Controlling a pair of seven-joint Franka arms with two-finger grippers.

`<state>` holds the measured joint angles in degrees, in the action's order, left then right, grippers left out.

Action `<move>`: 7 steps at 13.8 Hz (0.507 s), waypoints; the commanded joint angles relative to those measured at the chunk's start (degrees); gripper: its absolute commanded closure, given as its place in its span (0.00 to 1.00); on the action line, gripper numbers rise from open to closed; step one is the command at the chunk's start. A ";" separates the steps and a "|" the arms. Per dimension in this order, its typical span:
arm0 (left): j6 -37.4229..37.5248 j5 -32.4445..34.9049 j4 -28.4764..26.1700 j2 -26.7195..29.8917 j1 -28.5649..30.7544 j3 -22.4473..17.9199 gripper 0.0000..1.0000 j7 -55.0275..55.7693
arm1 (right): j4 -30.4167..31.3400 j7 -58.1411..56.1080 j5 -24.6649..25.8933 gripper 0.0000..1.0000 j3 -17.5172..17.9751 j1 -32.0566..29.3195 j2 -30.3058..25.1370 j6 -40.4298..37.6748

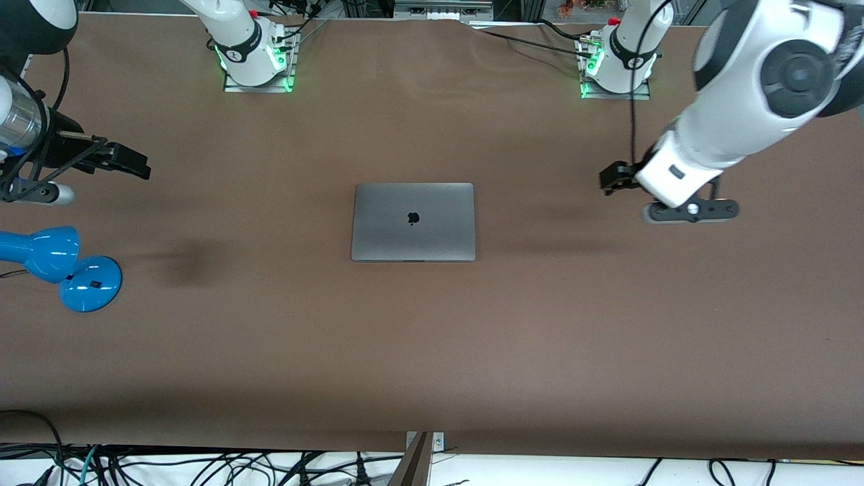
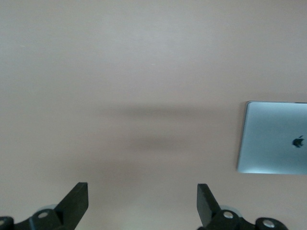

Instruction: Close laptop with both arms from behind

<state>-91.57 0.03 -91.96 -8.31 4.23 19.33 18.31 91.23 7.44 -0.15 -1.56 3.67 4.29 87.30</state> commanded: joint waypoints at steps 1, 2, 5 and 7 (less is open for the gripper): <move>1.92 0.24 -1.11 2.77 1.84 -5.33 0.00 -8.52 | 0.27 -1.02 0.42 0.00 0.33 -0.33 -0.34 -0.29; 2.53 0.15 -1.11 3.64 1.31 -7.62 0.00 -11.86 | 0.27 -1.02 0.42 0.00 0.33 -0.42 -0.17 -0.20; 3.41 0.06 -1.20 5.14 1.31 -10.36 0.00 -15.58 | 0.35 -1.02 1.03 0.00 0.33 -0.34 0.45 2.86; 3.85 -0.03 -1.20 5.58 1.31 -12.12 0.00 -16.19 | 0.35 -1.46 1.03 0.00 0.33 -0.33 0.36 4.55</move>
<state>-88.37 0.02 -91.96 -4.61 5.92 8.59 3.99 91.39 7.17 0.01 -1.54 3.68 5.06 90.47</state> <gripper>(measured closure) 0.000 0.000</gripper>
